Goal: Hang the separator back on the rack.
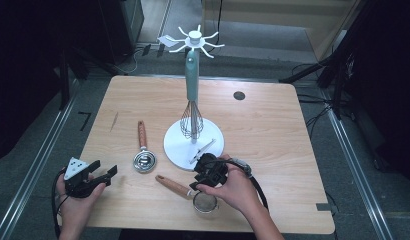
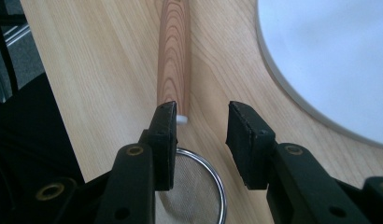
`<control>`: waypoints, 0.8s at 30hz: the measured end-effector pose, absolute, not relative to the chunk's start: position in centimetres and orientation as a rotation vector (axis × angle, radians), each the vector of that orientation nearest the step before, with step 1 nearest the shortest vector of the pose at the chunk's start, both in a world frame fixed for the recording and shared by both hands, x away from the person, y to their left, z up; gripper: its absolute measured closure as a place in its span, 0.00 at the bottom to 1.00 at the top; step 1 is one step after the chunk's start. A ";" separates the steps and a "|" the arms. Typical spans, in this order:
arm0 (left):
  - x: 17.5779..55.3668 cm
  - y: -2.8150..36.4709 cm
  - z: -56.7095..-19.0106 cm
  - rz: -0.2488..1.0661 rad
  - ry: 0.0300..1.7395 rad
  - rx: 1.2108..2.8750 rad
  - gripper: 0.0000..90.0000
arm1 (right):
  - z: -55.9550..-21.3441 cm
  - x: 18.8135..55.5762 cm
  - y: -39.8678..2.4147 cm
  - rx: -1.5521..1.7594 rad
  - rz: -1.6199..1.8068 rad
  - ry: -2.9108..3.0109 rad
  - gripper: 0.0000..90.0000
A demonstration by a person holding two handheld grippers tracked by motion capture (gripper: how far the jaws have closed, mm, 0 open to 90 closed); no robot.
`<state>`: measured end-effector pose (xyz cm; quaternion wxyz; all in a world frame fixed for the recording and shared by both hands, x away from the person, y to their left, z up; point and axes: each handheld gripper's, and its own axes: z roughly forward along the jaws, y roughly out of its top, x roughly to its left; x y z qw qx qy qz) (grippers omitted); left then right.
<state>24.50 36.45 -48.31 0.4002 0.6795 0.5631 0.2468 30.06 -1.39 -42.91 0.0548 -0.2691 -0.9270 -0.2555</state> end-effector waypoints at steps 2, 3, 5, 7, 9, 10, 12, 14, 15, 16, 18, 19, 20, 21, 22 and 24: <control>24.6 36.5 -48.4 0.612 1.427 1.719 0.33 | -42.8 30.2 -1.0 -0.827 -0.767 -2.782 0.73; 24.7 36.4 -48.4 0.613 1.423 1.718 0.33 | -42.7 30.3 -0.8 -0.819 -0.758 -2.789 0.72; 24.7 36.5 -48.4 0.607 1.422 1.716 0.32 | -42.6 30.4 -0.3 -0.811 -0.734 -2.803 0.69; 24.6 36.5 -48.4 0.609 1.419 1.720 0.30 | -42.6 30.5 0.2 -0.788 -0.716 -2.811 0.68; 24.7 36.4 -48.4 0.615 1.418 1.732 0.27 | -42.6 30.6 0.6 -0.775 -0.691 -2.811 0.67; 24.7 36.3 -48.4 0.617 1.416 1.739 0.26 | -42.7 30.6 0.8 -0.772 -0.687 -2.813 0.66; 24.7 36.1 -48.4 0.620 1.403 1.752 0.21 | -42.8 30.5 1.1 -0.767 -0.659 -2.836 0.64; 24.7 36.0 -48.4 0.641 1.410 1.759 0.16 | -42.9 30.5 1.5 -0.776 -0.637 -2.839 0.63; 24.6 36.0 -48.4 0.647 1.405 1.776 0.15 | -43.0 30.5 1.7 -0.775 -0.623 -2.834 0.62; 24.7 35.9 -48.4 0.647 1.402 1.782 0.14 | -43.1 30.5 1.9 -0.767 -0.610 -2.835 0.62; 24.7 35.8 -48.4 0.637 1.400 1.805 0.08 | -43.3 30.6 2.2 -0.773 -0.586 -2.833 0.61; 24.7 35.8 -48.4 0.630 1.398 1.810 0.07 | -43.4 30.6 2.4 -0.776 -0.578 -2.833 0.61; 24.7 35.8 -48.4 0.628 1.399 1.809 0.07 | -43.4 30.6 2.5 -0.774 -0.569 -2.833 0.61; 24.7 35.8 -48.4 0.619 1.395 1.803 0.04 | -43.5 30.7 2.6 -0.775 -0.570 -2.833 0.61; 24.7 35.9 -48.4 0.609 1.392 1.799 0.02 | -43.6 30.7 2.7 -0.785 -0.553 -2.831 0.61; 24.7 36.1 -48.4 0.600 1.393 1.794 0.02 | -43.7 30.7 2.9 -0.790 -0.537 -2.819 0.62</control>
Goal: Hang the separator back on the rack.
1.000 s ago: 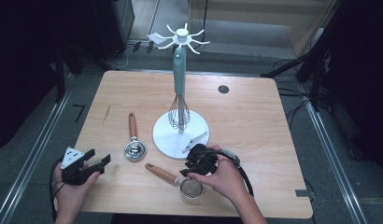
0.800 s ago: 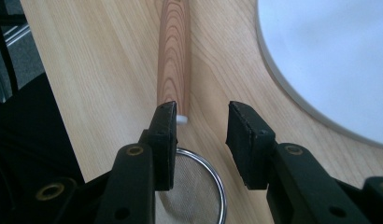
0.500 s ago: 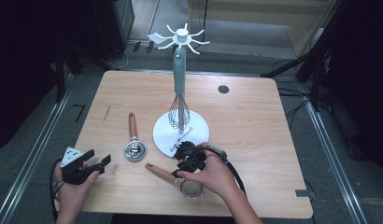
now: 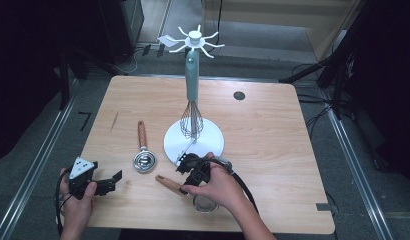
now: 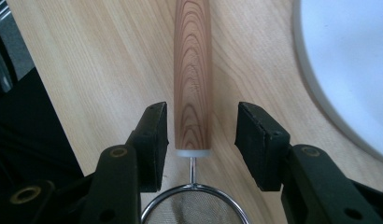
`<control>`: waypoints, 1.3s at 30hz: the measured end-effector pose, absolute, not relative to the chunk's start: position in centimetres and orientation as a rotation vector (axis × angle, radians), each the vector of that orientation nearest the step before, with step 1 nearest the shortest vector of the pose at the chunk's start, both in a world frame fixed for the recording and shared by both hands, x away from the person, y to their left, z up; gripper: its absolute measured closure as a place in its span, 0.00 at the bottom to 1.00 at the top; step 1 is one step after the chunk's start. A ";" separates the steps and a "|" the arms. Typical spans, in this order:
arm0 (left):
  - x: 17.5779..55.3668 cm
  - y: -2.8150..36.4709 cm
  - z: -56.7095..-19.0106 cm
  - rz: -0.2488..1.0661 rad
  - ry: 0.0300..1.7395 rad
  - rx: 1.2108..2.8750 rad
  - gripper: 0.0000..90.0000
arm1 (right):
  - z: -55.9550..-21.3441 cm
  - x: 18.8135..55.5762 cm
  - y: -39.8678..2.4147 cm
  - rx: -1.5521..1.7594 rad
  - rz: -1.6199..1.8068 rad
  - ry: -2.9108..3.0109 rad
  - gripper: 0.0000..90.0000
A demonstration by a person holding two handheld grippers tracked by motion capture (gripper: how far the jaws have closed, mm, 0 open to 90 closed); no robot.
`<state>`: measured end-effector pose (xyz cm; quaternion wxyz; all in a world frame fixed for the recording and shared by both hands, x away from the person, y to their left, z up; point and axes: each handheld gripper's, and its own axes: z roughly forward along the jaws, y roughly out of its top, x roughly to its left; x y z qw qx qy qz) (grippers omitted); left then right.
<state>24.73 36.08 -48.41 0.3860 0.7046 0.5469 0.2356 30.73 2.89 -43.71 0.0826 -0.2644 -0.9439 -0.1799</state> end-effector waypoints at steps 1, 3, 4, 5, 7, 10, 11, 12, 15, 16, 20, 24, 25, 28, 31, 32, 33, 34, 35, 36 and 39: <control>24.7 36.1 -48.4 0.600 1.397 1.793 0.02 | -43.8 30.8 3.0 -0.787 -0.531 -2.818 0.62; 24.7 36.0 -48.4 0.605 1.393 1.797 0.02 | -44.0 30.8 3.3 -0.785 -0.511 -2.816 0.63; 24.7 36.0 -48.4 0.606 1.392 1.802 0.00 | -44.1 30.8 3.4 -0.773 -0.503 -2.814 0.63; 24.7 36.0 -48.4 0.608 1.392 1.802 0.00 | -44.2 30.8 3.4 -0.765 -0.495 -2.817 0.64; 24.7 35.9 -48.4 0.612 1.395 1.801 0.00 | -44.3 30.8 3.6 -0.790 -0.465 -2.810 0.64; 24.7 36.0 -48.4 0.611 1.394 1.802 0.00 | -44.7 30.9 3.8 -0.781 -0.440 -2.807 0.65; 24.7 35.9 -48.4 0.612 1.393 1.803 0.00 | -44.8 30.9 3.8 -0.785 -0.434 -2.803 0.65; 24.7 35.9 -48.4 0.612 1.390 1.805 0.00 | -44.8 31.0 3.9 -0.787 -0.419 -2.799 0.66; 24.7 35.9 -48.4 0.610 1.384 1.809 0.00 | -45.2 31.0 4.1 -0.784 -0.399 -2.791 0.68; 24.7 35.9 -48.4 0.609 1.385 1.808 0.00 | -45.3 30.9 4.2 -0.796 -0.381 -2.781 0.69; 24.7 35.9 -48.4 0.609 1.394 1.805 0.00 | -45.7 30.8 4.6 -0.795 -0.334 -2.775 0.77; 24.7 35.9 -48.4 0.604 1.395 1.802 0.00 | -45.7 30.6 4.4 -0.786 -0.339 -2.761 0.78; 24.7 35.9 -48.4 0.604 1.394 1.803 0.00 | -45.7 30.6 4.3 -0.786 -0.347 -2.764 0.78; 24.7 35.9 -48.4 0.605 1.392 1.805 0.00 | -45.5 30.4 3.9 -0.790 -0.391 -2.776 0.78; 24.7 35.9 -48.4 0.606 1.394 1.803 0.00 | -45.1 30.3 3.3 -0.800 -0.430 -2.790 0.78; 24.7 35.9 -48.4 0.608 1.395 1.801 0.00 | -44.9 30.2 3.1 -0.808 -0.444 -2.788 0.78; 24.7 35.9 -48.4 0.608 1.395 1.800 0.00 | -44.8 30.2 2.9 -0.811 -0.457 -2.789 0.78; 24.7 36.0 -48.4 0.607 1.392 1.801 0.00 | -44.7 30.2 2.6 -0.819 -0.466 -2.797 0.78; 24.7 36.0 -48.4 0.608 1.393 1.800 0.00 | -44.5 30.2 2.4 -0.840 -0.478 -2.800 0.78; 24.7 36.0 -48.4 0.605 1.391 1.795 0.00 | -44.4 30.2 2.2 -0.846 -0.489 -2.802 0.78; 24.7 36.1 -48.4 0.600 1.392 1.791 0.00 | -44.1 30.3 1.3 -0.887 -0.531 -2.812 0.78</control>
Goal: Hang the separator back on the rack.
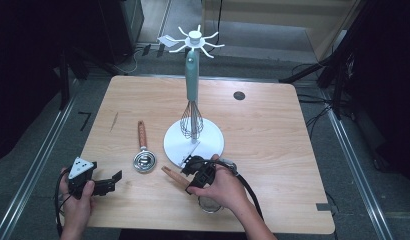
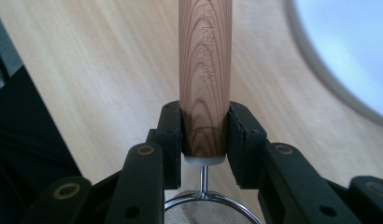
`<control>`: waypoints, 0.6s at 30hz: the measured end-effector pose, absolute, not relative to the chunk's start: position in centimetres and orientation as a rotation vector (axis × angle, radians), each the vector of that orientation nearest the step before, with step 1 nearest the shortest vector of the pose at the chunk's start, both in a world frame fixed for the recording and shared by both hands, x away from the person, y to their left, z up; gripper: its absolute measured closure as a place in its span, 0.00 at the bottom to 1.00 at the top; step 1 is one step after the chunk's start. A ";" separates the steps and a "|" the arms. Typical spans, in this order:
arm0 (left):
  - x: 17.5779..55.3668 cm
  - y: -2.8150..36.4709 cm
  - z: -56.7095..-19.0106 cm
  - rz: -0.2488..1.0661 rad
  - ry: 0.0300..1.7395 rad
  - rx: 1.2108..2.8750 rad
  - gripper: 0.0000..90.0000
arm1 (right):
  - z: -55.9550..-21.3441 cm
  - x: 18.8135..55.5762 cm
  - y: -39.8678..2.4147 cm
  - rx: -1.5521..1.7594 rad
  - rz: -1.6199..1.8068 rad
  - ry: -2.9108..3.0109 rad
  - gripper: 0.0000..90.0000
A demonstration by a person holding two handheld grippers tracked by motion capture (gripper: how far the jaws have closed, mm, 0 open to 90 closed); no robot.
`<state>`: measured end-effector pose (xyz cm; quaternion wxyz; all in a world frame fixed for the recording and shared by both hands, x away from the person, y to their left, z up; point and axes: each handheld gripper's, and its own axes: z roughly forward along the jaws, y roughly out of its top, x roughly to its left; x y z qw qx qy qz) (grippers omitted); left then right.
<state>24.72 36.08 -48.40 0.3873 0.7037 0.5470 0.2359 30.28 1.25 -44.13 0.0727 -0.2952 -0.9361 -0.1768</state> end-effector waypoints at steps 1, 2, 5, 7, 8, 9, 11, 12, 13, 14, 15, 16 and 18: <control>24.7 36.1 -48.4 0.598 1.390 1.788 0.00 | -44.0 30.3 0.9 -0.898 -0.540 -2.811 0.78; 24.7 36.1 -48.4 0.598 1.390 1.788 0.00 | -44.0 30.4 0.6 -0.906 -0.561 -2.809 0.78; 24.7 36.1 -48.4 0.598 1.389 1.787 0.00 | -43.7 30.3 -0.2 -0.938 -0.599 -2.816 0.78; 24.7 36.1 -48.4 0.598 1.392 1.785 0.00 | -43.5 30.2 -0.7 -0.950 -0.622 -2.820 0.78; 24.7 36.1 -48.4 0.599 1.392 1.784 0.00 | -43.5 30.2 -0.8 -0.965 -0.634 -2.814 0.78; 24.7 36.2 -48.4 0.598 1.392 1.785 0.00 | -43.4 30.2 -1.1 -0.970 -0.646 -2.817 0.78; 24.7 36.2 -48.4 0.598 1.391 1.782 0.00 | -43.3 30.3 -1.6 -0.982 -0.661 -2.824 0.78; 24.7 36.2 -48.4 0.597 1.390 1.780 0.00 | -43.2 30.3 -1.9 -0.998 -0.672 -2.820 0.78; 24.7 36.2 -48.4 0.600 1.392 1.777 0.00 | -43.2 30.4 -2.2 -0.999 -0.691 -2.826 0.78; 24.7 36.2 -48.4 0.599 1.393 1.775 0.00 | -43.1 30.4 -2.5 -1.018 -0.703 -2.818 0.78; 24.7 36.2 -48.4 0.599 1.394 1.770 0.00 | -43.0 30.4 -2.8 -1.027 -0.715 -2.816 0.78; 24.6 36.3 -48.4 0.596 1.393 1.766 0.00 | -43.0 30.4 -3.0 -1.031 -0.729 -2.817 0.78; 24.6 36.4 -48.3 0.588 1.392 1.753 0.00 | -42.8 30.3 -3.5 -1.046 -0.747 -2.823 0.78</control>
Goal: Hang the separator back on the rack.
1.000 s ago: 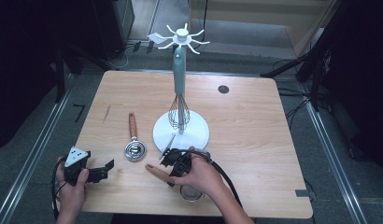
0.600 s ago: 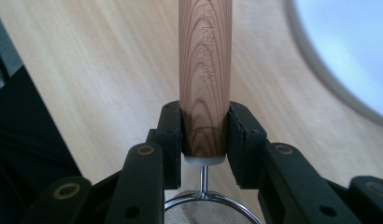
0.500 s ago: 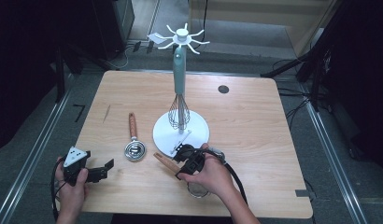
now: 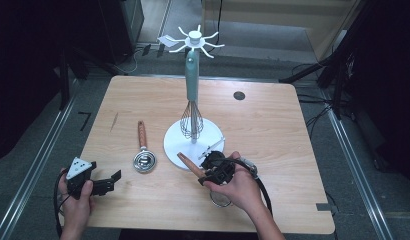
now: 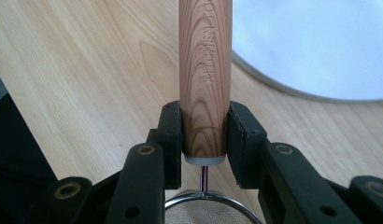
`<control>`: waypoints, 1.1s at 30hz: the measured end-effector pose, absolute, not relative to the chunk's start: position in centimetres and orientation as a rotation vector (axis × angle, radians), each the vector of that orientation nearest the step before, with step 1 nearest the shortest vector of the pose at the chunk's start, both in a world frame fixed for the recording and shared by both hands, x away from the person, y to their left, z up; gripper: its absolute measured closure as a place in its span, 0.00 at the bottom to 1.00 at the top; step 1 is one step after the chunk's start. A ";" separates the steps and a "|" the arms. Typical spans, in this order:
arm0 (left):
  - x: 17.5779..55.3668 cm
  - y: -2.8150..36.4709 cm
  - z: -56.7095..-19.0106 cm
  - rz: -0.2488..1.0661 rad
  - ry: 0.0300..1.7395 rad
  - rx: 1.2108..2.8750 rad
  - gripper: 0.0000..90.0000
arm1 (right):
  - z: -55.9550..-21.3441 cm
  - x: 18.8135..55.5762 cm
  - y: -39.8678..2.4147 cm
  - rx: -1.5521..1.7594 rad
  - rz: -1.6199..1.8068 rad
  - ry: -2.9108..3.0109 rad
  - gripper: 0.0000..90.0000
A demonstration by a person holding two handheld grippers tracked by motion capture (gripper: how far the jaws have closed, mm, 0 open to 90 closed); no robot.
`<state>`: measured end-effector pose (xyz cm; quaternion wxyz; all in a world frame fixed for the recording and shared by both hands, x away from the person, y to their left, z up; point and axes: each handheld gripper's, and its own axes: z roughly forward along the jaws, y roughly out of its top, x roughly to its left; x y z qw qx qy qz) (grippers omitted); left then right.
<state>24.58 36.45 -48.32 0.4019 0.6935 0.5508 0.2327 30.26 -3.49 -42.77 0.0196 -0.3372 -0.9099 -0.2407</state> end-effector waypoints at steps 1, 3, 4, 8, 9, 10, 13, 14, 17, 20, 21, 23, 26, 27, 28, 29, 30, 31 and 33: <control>24.6 36.5 -48.3 0.587 1.394 1.744 0.00 | -42.7 30.2 -3.8 -1.054 -0.759 -2.824 0.78; 24.5 36.6 -48.3 0.580 1.396 1.735 0.00 | -42.5 30.1 -4.3 -1.072 -0.780 -2.822 0.78; 24.5 36.6 -48.3 0.580 1.397 1.733 0.00 | -42.4 30.1 -4.5 -1.079 -0.798 -2.823 0.78; 24.5 36.6 -48.3 0.583 1.398 1.727 0.00 | -42.3 29.9 -5.5 -1.099 -0.854 -2.821 0.78; 24.5 36.7 -48.3 0.583 1.397 1.720 0.00 | -42.3 29.8 -5.7 -1.100 -0.860 -2.820 0.78; 24.5 36.7 -48.3 0.580 1.401 1.707 0.00 | -42.3 29.7 -5.9 -1.101 -0.868 -2.824 0.78; 24.4 37.0 -48.2 0.570 1.405 1.685 0.00 | -42.3 29.5 -6.5 -1.126 -0.902 -2.828 0.78; 24.4 37.0 -48.2 0.571 1.404 1.682 0.00 | -42.2 29.4 -6.7 -1.134 -0.915 -2.827 0.78; 24.4 36.9 -48.2 0.576 1.399 1.693 0.00 | -42.4 29.3 -7.5 -1.161 -0.952 -2.816 0.78; 24.4 36.8 -48.2 0.583 1.399 1.695 0.00 | -42.4 29.4 -8.2 -1.190 -0.962 -2.823 0.78; 24.4 36.8 -48.2 0.583 1.400 1.693 0.00 | -42.3 29.3 -8.5 -1.201 -0.978 -2.815 0.78; 24.4 36.9 -48.2 0.580 1.404 1.690 0.00 | -42.2 29.3 -9.0 -1.205 -1.003 -2.802 0.78; 24.4 37.0 -48.2 0.571 1.407 1.683 0.00 | -42.0 29.2 -9.7 -1.213 -1.047 -2.784 0.78; 24.4 37.0 -48.2 0.570 1.406 1.679 0.00 | -42.0 29.3 -10.0 -1.225 -1.063 -2.784 0.78; 24.4 37.1 -48.2 0.569 1.408 1.671 0.00 | -41.9 29.3 -10.3 -1.240 -1.077 -2.778 0.78; 24.4 37.1 -48.2 0.565 1.408 1.671 0.00 | -41.9 29.3 -10.6 -1.254 -1.088 -2.770 0.78; 24.4 37.2 -48.2 0.564 1.412 1.661 0.00 | -41.9 29.4 -10.8 -1.258 -1.102 -2.763 0.78; 24.3 37.2 -48.2 0.562 1.412 1.656 0.00 | -41.8 29.4 -11.0 -1.268 -1.121 -2.764 0.78; 24.3 37.3 -48.2 0.560 1.413 1.649 0.00 | -41.6 29.3 -11.2 -1.281 -1.145 -2.766 0.78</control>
